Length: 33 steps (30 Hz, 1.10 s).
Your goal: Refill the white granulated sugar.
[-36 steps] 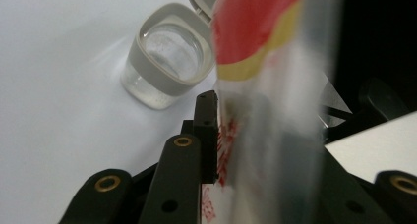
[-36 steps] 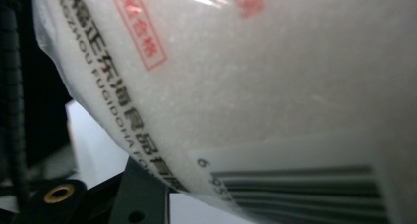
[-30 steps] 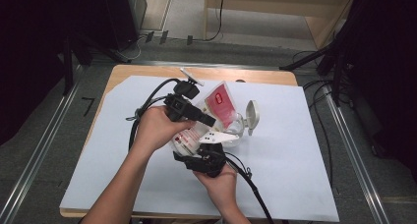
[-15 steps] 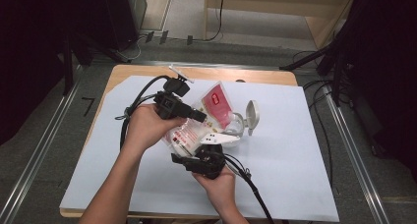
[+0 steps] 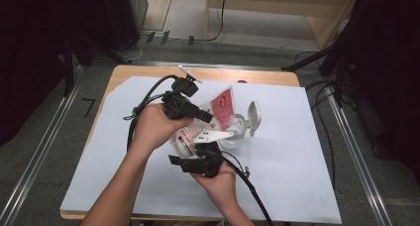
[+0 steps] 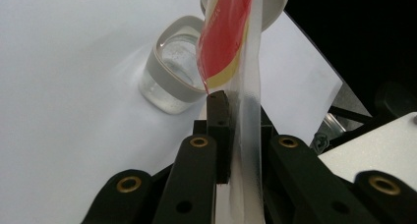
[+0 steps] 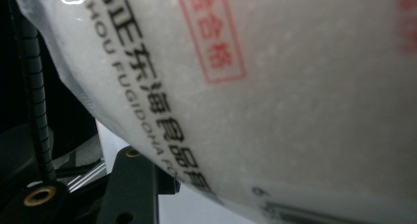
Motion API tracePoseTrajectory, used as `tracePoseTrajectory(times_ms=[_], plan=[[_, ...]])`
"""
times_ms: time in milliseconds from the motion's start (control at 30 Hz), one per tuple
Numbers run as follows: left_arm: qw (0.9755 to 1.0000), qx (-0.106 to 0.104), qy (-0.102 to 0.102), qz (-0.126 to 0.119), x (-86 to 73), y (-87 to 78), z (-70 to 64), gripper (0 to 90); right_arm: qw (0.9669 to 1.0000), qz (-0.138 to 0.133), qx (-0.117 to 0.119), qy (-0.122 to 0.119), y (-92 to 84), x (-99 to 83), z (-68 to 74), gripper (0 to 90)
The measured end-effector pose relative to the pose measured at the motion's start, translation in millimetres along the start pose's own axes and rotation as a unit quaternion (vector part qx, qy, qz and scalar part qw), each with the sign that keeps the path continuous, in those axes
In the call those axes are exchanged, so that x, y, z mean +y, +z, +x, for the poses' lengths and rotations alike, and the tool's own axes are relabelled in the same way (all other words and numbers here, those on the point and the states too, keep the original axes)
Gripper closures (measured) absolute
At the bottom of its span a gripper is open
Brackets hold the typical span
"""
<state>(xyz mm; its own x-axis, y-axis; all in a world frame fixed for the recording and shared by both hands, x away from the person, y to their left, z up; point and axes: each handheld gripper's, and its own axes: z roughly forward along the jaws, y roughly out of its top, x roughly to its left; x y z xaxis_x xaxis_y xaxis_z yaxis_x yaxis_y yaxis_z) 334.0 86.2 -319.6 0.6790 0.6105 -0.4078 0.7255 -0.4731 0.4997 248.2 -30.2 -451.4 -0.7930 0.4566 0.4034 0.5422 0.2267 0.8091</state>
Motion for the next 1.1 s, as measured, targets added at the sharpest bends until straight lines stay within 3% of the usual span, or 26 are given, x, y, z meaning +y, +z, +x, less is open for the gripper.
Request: tracePoseTrajectory(times_ms=[200, 233, 300, 367, 467, 633, 700, 833, 933, 1033, 1100], plan=[[1.0000, -0.004, 0.000, -0.004, 6.1, -2.7, -3.4, 83.6, 0.9999, 0.003, -0.004, 0.015, -2.1, 11.5, 2.1, 61.0], [0.9997, -0.018, -0.002, -0.015, 5.6, -3.8, -3.1, 82.7, 0.9999, -0.005, -0.008, 0.012, -4.0, 13.7, 2.1, 61.8], [0.9997, -0.018, 0.000, -0.015, 5.8, -3.3, -2.4, 82.2, 0.9998, -0.014, -0.005, 0.015, -4.3, 13.7, 2.7, 62.3], [0.9998, -0.016, 0.001, -0.014, 5.0, -3.0, -2.1, 81.9, 0.9995, -0.019, 0.002, 0.023, -4.1, 12.5, 2.5, 62.6], [0.9997, -0.017, 0.007, -0.017, 4.4, -1.2, -0.2, 80.0, 0.9971, -0.039, 0.033, 0.057, -4.4, 10.0, 0.0, 63.0], [0.9996, -0.018, 0.010, -0.021, 3.4, -2.8, 0.7, 78.8, 0.9958, -0.045, 0.040, 0.069, -7.2, 10.6, -1.4, 63.2], [0.9995, -0.018, 0.008, -0.025, 4.2, -3.4, -0.3, 78.0, 0.9940, -0.052, 0.055, 0.079, -9.2, 11.6, -3.8, 63.2], [0.9994, -0.018, 0.009, -0.027, 4.3, -4.4, -0.6, 77.6, 0.9941, -0.054, 0.054, 0.077, -10.2, 12.7, -5.0, 63.0], [0.9996, -0.006, 0.014, -0.025, 3.4, -3.5, -1.2, 81.9, 0.9970, -0.036, 0.032, 0.060, -8.4, 13.9, -5.0, 62.4], [0.9997, -0.003, 0.013, -0.022, 3.2, -4.0, -0.9, 83.8, 0.9979, -0.029, 0.025, 0.053, -7.4, 13.9, -4.1, 62.0], [0.9997, 0.000, 0.011, -0.021, 3.2, -4.9, -0.5, 85.0, 0.9993, -0.018, 0.005, 0.031, -6.1, 14.4, -1.5, 59.1]])
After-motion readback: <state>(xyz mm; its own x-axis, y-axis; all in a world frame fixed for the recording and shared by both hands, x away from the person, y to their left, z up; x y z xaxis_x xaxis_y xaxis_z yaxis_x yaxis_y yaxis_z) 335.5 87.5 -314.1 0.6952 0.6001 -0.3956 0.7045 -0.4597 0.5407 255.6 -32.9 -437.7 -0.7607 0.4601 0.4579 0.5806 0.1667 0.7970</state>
